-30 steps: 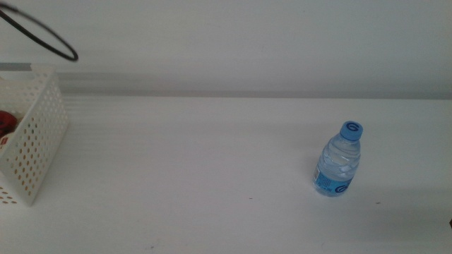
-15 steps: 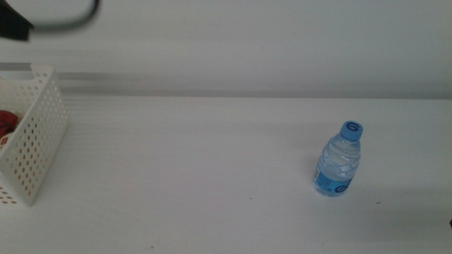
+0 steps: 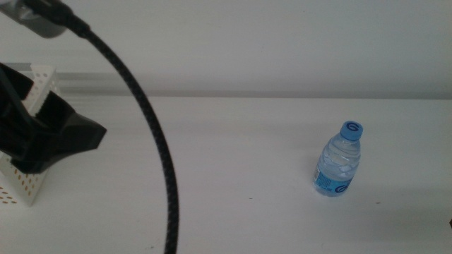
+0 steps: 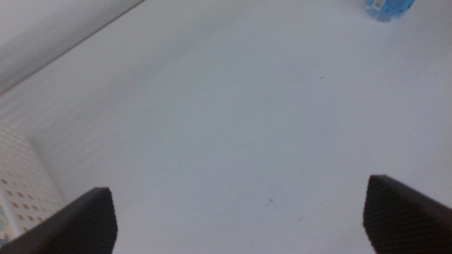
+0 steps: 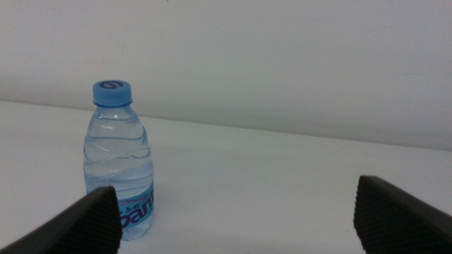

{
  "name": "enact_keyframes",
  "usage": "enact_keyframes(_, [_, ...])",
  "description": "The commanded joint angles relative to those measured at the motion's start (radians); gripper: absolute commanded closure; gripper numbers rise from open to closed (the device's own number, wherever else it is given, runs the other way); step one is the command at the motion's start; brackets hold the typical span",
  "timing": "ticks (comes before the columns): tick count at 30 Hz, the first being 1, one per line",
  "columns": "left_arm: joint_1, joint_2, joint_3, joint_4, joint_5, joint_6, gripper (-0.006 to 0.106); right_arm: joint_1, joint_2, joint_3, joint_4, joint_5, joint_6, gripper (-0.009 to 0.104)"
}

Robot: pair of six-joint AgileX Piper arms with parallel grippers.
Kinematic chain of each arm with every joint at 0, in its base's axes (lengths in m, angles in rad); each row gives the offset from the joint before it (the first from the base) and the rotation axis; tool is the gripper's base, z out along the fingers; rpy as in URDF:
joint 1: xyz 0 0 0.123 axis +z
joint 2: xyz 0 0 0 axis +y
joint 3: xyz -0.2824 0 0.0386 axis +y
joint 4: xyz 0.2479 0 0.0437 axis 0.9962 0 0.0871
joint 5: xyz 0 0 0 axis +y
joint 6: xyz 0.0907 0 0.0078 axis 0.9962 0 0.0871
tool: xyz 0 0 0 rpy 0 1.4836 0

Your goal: Use arms to grab the bottles and put them into the dustbin to the left of the table.

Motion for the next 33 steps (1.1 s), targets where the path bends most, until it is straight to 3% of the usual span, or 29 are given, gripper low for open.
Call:
enact_keyframes(1, [-0.021,-0.003,0.006,0.003,0.091,-0.047,0.007,-0.003,-0.039,0.043,-0.007,-0.012,-0.005,0.007])
enact_keyframes(11, [-0.021,-0.003,0.006,-0.072,0.008,-0.109,0.007,-0.003,-0.039,0.043,-0.007,-0.012,-0.005,0.007])
enact_keyframes(33, [-0.021,0.0,-0.013,-0.093,-0.238,-0.238,0.007,-0.003,-0.039,0.043,-0.007,-0.012,-0.005,0.007])
